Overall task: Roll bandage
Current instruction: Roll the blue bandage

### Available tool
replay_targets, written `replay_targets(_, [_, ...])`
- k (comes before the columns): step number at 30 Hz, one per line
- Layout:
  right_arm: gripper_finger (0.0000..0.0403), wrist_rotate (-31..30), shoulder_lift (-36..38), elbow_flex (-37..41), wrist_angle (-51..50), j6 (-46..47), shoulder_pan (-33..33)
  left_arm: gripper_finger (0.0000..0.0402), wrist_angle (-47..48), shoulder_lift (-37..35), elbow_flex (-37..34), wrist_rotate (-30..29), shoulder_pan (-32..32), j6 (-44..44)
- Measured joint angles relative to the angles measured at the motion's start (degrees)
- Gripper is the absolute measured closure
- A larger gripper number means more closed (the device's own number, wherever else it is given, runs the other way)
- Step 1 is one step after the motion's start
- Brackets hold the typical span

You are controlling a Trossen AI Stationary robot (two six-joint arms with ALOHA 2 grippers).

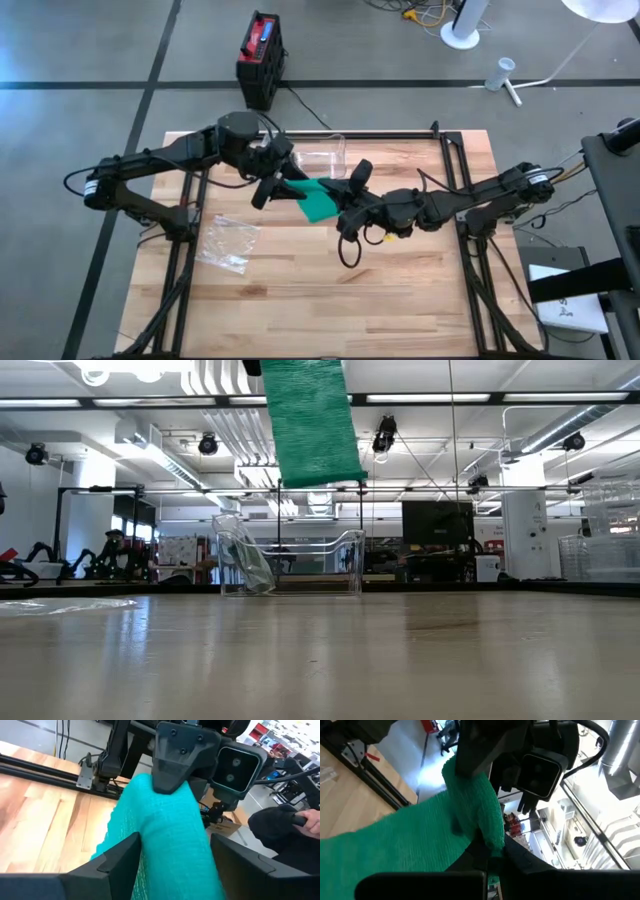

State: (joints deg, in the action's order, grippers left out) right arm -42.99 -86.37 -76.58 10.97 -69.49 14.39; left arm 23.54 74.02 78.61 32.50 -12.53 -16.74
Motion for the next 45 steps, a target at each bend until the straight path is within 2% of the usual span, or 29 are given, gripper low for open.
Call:
replay_targets(4, [0.0394, 0.0, 0.0, 0.0, 0.0, 0.0, 0.0, 0.0176, 0.1, 0.0, 0.0, -0.3, 0.0, 0.5])
replay_targets(6, [0.0393, 0.0, 0.0, 0.0, -0.4, 1.0, 0.3, 0.0195, 0.5, 0.0, 0.0, -0.3, 0.0, 2.2])
replay_targets(11, [0.0373, 1.0, 0.0, 0.0, -3.4, 8.2, 0.6, 0.0288, 1.5, 0.0, 0.0, -0.8, 0.0, 6.6])
replay_targets(14, [0.0342, 1.1, 0.0, -0.1, -4.6, 17.0, 0.6, 0.0356, 1.6, 0.0, 0.0, -2.4, 0.0, 9.5])
replay_targets(16, [0.0315, 1.4, 0.2, -0.1, -5.8, 24.2, 0.6, 0.0384, 2.1, -0.1, 0.0, -3.2, 0.0, 11.4])
replay_targets(19, [0.0269, 5.3, 1.3, -1.0, -11.1, 34.7, 0.6, 0.0377, 3.9, -0.1, 0.2, -4.3, 0.0, 16.0])
replay_targets(22, [0.0222, 13.4, 2.9, -3.1, -17.1, 45.0, -0.4, 0.0359, 5.8, -0.2, 0.4, -6.5, 0.0, 23.2])
replay_targets(25, [0.0183, 21.1, 4.2, -5.2, -19.8, 54.5, -2.5, 0.0361, 7.3, -0.2, 0.4, -9.0, 0.1, 30.1])
replay_targets(31, [0.0138, 26.3, 4.7, -5.8, -21.1, 67.6, -7.8, 0.0391, 7.0, -0.2, 0.4, -11.1, 0.4, 38.7])
replay_targets(37, [0.0136, 33.0, 3.7, -5.6, -23.1, 73.9, -11.4, 0.0382, 7.2, -0.7, 0.4, -11.1, 1.5, 46.8])
replay_targets(40, [0.0156, 33.2, 3.8, -5.4, -23.7, 75.6, -12.3, 0.0379, 7.1, -1.0, 0.4, -12.9, 2.1, 50.4])
replay_targets(43, [0.0186, 33.4, 3.8, -5.3, -25.2, 75.6, -12.5, 0.0381, 6.6, -1.2, 0.4, -18.1, 2.7, 52.6])
replay_targets(45, [0.0205, 35.6, 3.8, -5.3, -26.0, 74.8, -12.6, 0.0384, 5.9, -1.4, 0.4, -19.3, 2.8, 53.0])
